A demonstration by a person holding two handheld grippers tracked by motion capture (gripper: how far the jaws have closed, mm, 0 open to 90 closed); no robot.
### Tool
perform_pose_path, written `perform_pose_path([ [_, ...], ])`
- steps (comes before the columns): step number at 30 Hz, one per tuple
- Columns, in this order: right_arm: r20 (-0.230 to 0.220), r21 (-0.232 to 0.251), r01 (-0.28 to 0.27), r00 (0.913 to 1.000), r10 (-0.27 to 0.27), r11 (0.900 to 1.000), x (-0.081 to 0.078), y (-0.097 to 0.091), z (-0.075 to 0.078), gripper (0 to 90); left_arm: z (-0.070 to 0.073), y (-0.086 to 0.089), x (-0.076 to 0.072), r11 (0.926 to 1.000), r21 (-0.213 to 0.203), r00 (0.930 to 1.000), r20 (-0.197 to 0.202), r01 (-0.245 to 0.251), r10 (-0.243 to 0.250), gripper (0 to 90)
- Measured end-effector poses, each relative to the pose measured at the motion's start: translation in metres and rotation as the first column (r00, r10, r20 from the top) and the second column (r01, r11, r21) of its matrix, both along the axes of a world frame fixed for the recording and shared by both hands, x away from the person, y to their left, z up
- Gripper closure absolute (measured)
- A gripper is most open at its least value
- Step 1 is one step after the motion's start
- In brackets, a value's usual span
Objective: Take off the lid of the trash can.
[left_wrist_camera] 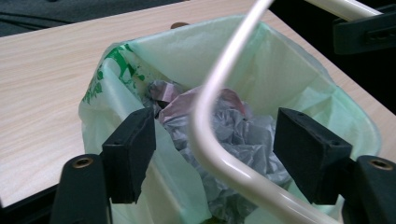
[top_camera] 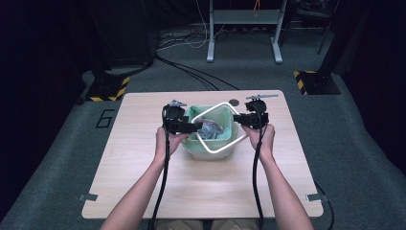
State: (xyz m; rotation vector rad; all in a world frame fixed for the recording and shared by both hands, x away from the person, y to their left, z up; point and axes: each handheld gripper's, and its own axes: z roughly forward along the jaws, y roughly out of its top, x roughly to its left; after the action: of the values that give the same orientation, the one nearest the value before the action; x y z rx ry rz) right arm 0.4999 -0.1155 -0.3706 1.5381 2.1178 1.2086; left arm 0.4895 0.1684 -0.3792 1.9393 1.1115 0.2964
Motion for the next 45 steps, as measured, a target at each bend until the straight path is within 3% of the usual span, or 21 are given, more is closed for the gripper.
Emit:
perform_pose_path([
  [7,0.01,0.031,0.004,0.9999,-0.004,0.9995,-0.003,-0.006,0.004,75.0,0.003,0.009,-0.011,0.9993,-0.024,0.9993,0.025,0.029,-0.028,19.1],
  [11,0.017,0.034,0.005,0.9998,-0.005,0.9994,-0.005,-0.009,0.007,74.9,0.002,0.016,-0.018,0.9988,-0.015,0.9983,0.037,0.046,-0.045,15.2],
  [16,0.03,0.051,0.007,0.9995,-0.008,0.9987,-0.008,-0.015,0.009,74.9,-0.004,0.027,-0.027,0.9975,-0.026,0.9965,0.052,0.066,-0.065,12.8],
  [21,0.031,0.065,0.014,0.9994,-0.016,0.9978,-0.011,-0.02,0.009,74.8,-0.016,0.041,-0.035,0.9965,-0.004,0.9952,0.051,0.084,-0.084,9.4],
  [26,0.037,0.07,0.017,0.9991,-0.019,0.9974,-0.013,-0.025,0.01,74.8,-0.034,0.056,-0.041,0.9973,0.031,0.9962,0.053,0.067,-0.069,5.9],
  [32,0.044,0.076,0.021,0.9987,-0.024,0.9969,-0.018,-0.033,0.014,74.9,-0.068,0.077,-0.045,0.9971,0.062,0.999,0.003,0.044,-0.044,1.9],
  [34,0.046,0.078,0.024,0.9985,-0.028,0.9966,-0.019,-0.036,0.015,74.9,-0.08,0.082,-0.046,0.9963,0.06,0.998,-0.022,0.061,-0.06,1.6],
  [37,0.051,0.074,0.026,0.9983,-0.03,0.9969,-0.021,-0.039,0.016,74.8,-0.095,0.088,-0.049,0.9927,0.092,0.9962,-0.048,0.077,-0.073,0.3],
  [45,0.061,0.07,0.04,0.9972,-0.044,0.9968,-0.025,-0.05,0.018,74.8,-0.13,0.102,-0.053,0.9912,0.128,0.9934,-0.114,0.032,-0.017,0.0],
])
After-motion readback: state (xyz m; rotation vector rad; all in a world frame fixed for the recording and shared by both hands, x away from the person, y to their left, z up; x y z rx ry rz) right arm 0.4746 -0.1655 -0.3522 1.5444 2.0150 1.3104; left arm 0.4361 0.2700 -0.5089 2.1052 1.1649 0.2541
